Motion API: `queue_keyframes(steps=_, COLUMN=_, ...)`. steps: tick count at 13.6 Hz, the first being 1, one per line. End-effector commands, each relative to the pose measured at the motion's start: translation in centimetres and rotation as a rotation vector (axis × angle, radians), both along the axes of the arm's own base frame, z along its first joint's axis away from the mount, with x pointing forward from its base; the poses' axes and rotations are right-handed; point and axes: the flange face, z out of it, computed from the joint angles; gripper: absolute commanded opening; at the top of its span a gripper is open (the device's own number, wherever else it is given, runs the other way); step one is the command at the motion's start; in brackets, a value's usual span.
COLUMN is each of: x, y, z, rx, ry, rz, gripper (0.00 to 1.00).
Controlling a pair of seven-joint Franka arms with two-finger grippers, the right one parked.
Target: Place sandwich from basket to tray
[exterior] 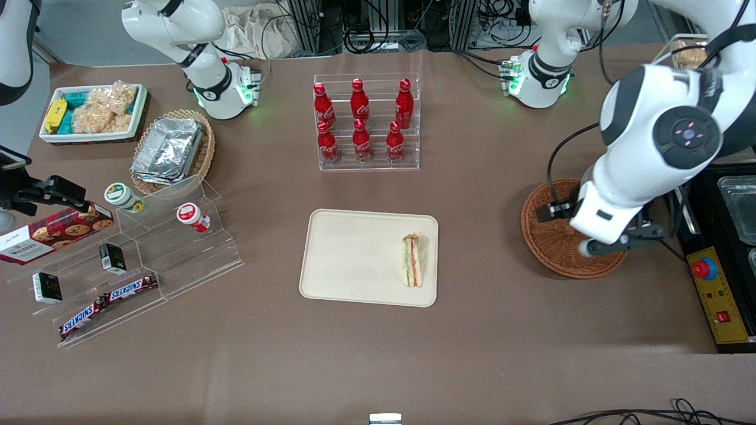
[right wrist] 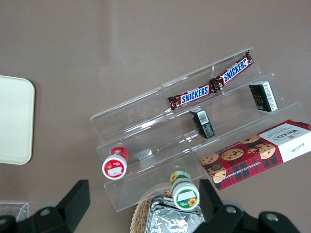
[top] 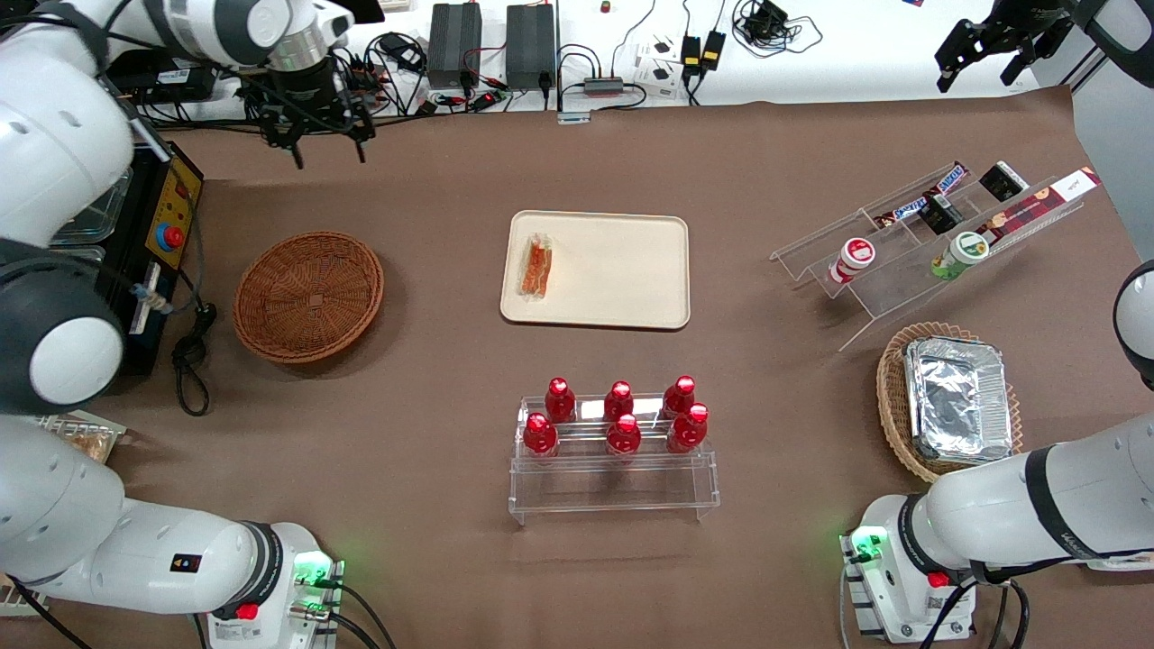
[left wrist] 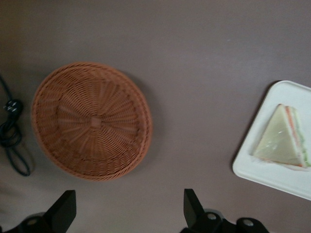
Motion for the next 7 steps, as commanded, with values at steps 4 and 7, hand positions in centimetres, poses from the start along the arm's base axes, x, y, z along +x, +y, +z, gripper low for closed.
queue_keyframes(steps=4, x=-6.9, y=4.8, z=2.2, rx=0.008, ry=-0.043, rz=0.058, gripper=0.99)
queue_keyframes(steps=7, x=-5.1, y=7.4, z=2.5, rx=-0.014, ry=-0.029, rz=-0.068, gripper=0.99)
